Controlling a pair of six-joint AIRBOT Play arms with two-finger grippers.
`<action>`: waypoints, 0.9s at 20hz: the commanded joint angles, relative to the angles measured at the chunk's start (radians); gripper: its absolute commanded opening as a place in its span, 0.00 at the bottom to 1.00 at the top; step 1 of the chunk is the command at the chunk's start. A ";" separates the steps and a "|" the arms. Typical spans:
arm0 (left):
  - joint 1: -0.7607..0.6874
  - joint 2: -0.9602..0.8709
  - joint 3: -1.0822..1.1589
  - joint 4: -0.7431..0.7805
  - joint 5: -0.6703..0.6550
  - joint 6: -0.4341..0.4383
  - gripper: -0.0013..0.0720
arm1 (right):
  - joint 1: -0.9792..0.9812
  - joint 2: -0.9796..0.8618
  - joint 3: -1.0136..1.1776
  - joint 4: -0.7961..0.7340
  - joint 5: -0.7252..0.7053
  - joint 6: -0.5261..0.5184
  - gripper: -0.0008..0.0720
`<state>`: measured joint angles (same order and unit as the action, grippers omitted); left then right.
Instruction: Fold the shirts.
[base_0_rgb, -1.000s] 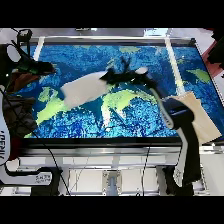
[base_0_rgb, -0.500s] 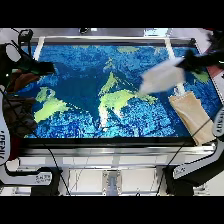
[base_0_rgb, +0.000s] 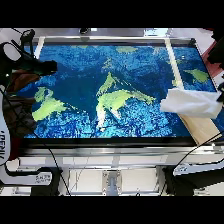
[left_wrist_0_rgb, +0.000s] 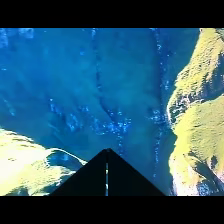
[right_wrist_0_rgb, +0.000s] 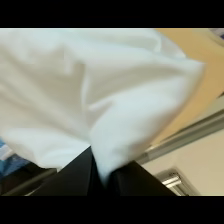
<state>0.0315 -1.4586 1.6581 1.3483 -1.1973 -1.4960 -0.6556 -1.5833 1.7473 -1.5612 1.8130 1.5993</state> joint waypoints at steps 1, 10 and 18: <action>-0.011 0.001 0.000 -0.016 -0.008 0.001 0.04 | -0.011 0.013 -0.218 -0.211 0.009 0.003 0.05; -0.058 0.001 0.000 -0.013 0.003 0.001 0.04 | -0.012 0.016 -0.615 -0.188 -0.204 0.045 0.52; -0.058 0.001 0.000 -0.046 0.003 0.003 0.04 | -0.011 0.336 -0.318 0.213 -0.280 -0.080 0.52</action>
<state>-0.0261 -1.4582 1.6581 1.3296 -1.1946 -1.4937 -0.6670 -1.3708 1.3491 -1.6386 1.6676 1.5639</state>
